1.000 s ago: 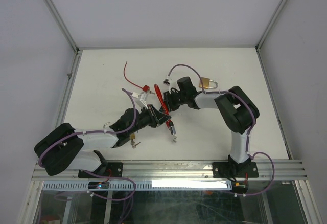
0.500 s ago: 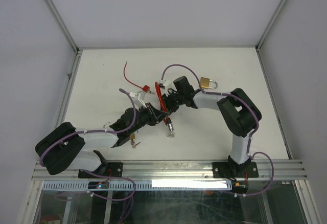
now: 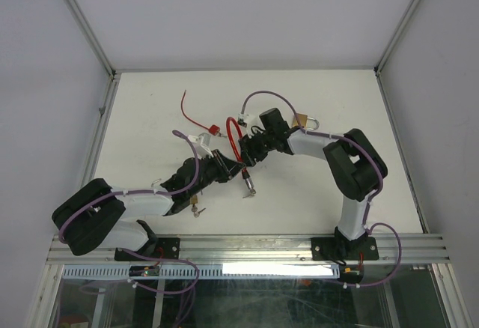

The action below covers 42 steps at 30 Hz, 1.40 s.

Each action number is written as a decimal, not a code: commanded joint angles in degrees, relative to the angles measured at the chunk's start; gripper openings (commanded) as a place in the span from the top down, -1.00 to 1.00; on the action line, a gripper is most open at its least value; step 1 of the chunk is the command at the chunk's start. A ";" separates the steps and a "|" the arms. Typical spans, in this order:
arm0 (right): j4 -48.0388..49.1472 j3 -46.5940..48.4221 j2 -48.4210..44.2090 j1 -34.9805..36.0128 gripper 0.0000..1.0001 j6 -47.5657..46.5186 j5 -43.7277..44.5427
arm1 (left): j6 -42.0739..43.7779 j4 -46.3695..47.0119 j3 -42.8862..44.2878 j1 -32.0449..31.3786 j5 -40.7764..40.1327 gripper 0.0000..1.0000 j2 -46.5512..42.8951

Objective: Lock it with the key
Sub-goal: Lock the lock.

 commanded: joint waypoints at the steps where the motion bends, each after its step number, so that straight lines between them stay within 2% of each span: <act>1: -0.74 2.86 -4.48 -0.97 -0.11 -1.96 -1.89 | -0.45 1.56 0.96 0.67 -0.66 1.00 0.55; 21: -4.61 2.69 -7.43 -4.29 -0.24 -5.94 -5.40 | -0.02 0.07 2.44 1.52 0.54 1.00 2.24; 28: -6.71 0.98 -13.81 -5.93 -0.22 -12.12 -9.84 | 0.04 0.34 2.81 1.71 0.91 1.00 2.92; 32: -6.38 -3.90 -20.10 -6.32 -0.19 -23.58 -12.91 | 0.08 0.46 3.35 1.80 1.36 1.00 3.46; 35: -7.41 -8.95 -23.97 -6.32 -0.19 -41.07 -17.33 | 0.16 0.45 3.63 1.75 1.63 1.00 3.75; 36: -8.06 -11.22 -25.25 -6.29 -0.23 -49.48 -18.67 | 0.17 0.46 3.73 1.80 1.72 1.00 3.84; 38: -8.45 -16.00 -27.06 -6.26 -0.45 -64.48 -19.11 | 0.17 0.54 3.76 1.80 1.84 1.00 3.99; 40: -6.82 -19.16 -26.93 -6.15 -0.55 -72.59 -17.30 | 0.10 0.76 3.87 1.79 2.09 1.00 4.38; 42: -5.96 -19.02 -24.56 -5.98 -0.54 -75.17 -15.75 | -0.04 1.23 3.93 1.72 2.43 1.00 4.87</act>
